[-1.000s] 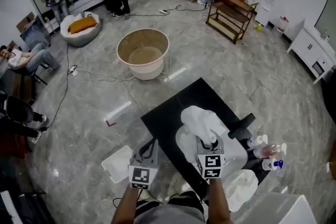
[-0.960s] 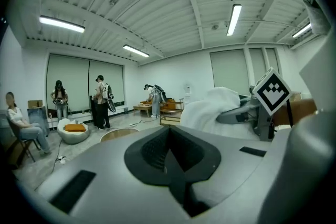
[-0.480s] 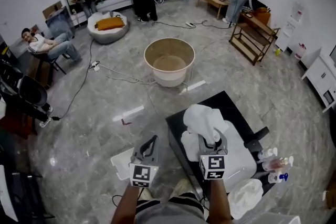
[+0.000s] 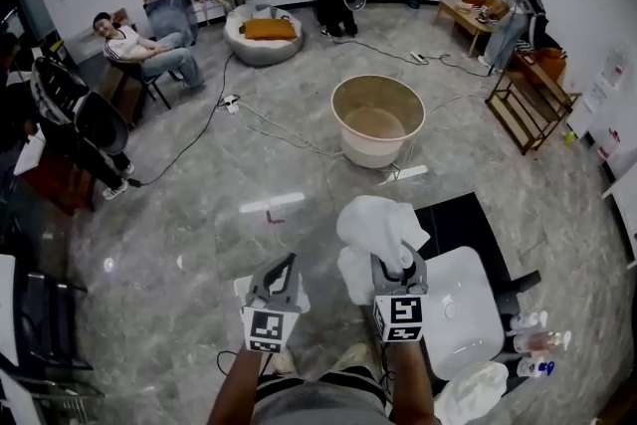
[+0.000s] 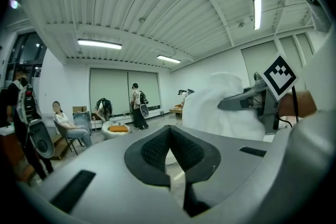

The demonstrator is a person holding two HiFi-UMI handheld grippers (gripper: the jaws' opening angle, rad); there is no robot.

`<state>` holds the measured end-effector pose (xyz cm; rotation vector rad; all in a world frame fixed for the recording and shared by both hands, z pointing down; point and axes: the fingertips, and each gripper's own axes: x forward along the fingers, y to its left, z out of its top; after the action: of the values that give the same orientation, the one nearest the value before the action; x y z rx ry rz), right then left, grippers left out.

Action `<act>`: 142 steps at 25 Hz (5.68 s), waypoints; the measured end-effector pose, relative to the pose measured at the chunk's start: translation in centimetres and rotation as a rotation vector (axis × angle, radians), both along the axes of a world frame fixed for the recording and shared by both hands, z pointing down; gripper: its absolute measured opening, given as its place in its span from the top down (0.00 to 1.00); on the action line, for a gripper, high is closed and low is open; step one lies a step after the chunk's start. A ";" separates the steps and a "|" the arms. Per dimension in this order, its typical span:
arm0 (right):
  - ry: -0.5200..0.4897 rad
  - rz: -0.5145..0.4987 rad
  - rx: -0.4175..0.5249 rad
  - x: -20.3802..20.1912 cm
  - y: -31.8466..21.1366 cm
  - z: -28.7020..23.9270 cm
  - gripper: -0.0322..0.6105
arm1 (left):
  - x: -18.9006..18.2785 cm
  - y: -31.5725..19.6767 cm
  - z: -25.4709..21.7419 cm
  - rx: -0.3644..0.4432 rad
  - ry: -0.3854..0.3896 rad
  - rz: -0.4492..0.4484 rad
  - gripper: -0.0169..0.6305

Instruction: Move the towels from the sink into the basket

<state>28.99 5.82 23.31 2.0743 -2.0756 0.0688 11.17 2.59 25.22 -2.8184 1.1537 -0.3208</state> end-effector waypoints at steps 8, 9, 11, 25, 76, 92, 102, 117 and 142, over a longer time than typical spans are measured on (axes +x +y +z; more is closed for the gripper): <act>-0.009 -0.179 0.003 -9.8 -4.1 0.3 0.68 | -9.3 -1.4 0.7 -0.010 -0.011 -0.162 0.96; -0.011 -0.201 0.001 -10.9 -4.5 0.6 0.68 | -10.3 -1.5 0.9 -0.012 -0.011 -0.181 0.96; -0.015 -0.242 -0.004 -13.2 -5.1 1.0 0.68 | -12.4 -1.6 1.3 -0.018 -0.011 -0.217 0.96; -0.031 -0.454 -0.112 -26.7 -10.8 10.0 0.68 | -24.4 -3.8 8.9 -0.125 -0.028 -0.413 0.96; -0.003 -0.660 -0.597 -42.1 -14.1 77.9 0.65 | -35.9 -7.4 69.9 -0.557 -0.067 -0.479 0.96; -0.112 -0.583 -0.667 -40.9 -13.9 79.5 0.33 | -36.2 -7.1 69.9 -0.559 -0.068 -0.484 0.96; -0.109 -0.632 -0.591 -41.8 -15.3 71.9 0.37 | -35.9 -8.8 62.8 -0.525 -0.024 -0.522 0.96; -0.094 -0.555 -0.380 -37.9 -18.2 47.2 0.65 | -32.4 -11.9 40.8 -0.320 -0.053 -0.431 0.96; -0.101 -0.328 -0.082 -25.8 -9.2 9.3 0.93 | -23.1 -5.6 7.4 -0.096 -0.010 -0.274 0.96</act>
<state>3.19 -3.36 32.57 1.6922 -2.4002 0.2071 -11.88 -2.97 32.64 -2.7318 1.5648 -0.4182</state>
